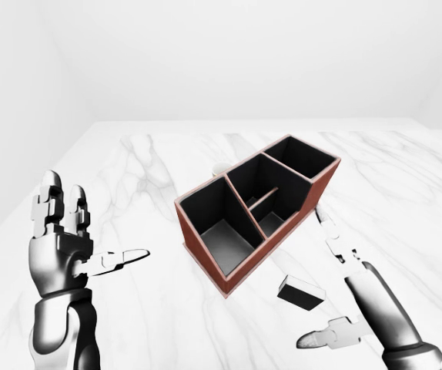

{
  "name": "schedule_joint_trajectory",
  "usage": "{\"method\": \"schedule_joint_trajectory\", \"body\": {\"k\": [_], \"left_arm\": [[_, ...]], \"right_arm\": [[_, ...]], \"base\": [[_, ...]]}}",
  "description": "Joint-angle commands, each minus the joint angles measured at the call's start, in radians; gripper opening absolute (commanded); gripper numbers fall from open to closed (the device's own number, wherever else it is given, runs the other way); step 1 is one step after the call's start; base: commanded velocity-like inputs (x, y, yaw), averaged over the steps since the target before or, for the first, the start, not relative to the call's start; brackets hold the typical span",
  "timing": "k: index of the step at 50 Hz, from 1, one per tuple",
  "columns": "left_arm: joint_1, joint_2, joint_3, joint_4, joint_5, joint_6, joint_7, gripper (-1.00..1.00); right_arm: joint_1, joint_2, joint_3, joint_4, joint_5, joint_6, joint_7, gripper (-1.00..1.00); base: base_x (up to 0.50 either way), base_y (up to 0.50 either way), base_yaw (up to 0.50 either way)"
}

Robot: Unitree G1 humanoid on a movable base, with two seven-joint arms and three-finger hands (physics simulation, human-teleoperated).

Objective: Pick up the book and place it in the left compartment of the caddy.

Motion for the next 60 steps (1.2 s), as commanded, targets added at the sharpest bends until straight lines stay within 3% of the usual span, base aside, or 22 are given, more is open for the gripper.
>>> {"method": "schedule_joint_trajectory", "body": {"k": [1, 6, 20, 60], "left_arm": [[-0.003, 0.004, 0.005, 0.01, -0.001, 0.0, 0.001, 1.0], [0.001, -0.001, -0.01, 0.008, 0.012, 0.0, -0.001, 1.0], [0.001, -0.002, -0.013, 0.013, 0.015, 0.0, -0.001, 1.0], [0.006, -0.006, -0.027, 0.006, 0.027, 0.0, 0.003, 1.0]], "right_arm": [[-0.01, 0.083, -0.135, 0.027, -0.033, 0.0, 0.12, 1.0], [-0.05, 0.104, -0.189, 0.051, -0.096, 0.0, 0.187, 1.0], [-0.11, 0.176, -0.341, 0.061, -0.132, 0.0, 0.187, 1.0], [-0.26, 0.042, -0.446, 0.288, -0.154, 0.0, 0.187, 1.0]], "base": [[0.0, 0.0, 0.0], [0.0, 0.0, 0.0], [0.0, 0.0, 0.0], [0.0, 0.0, 0.0]]}}
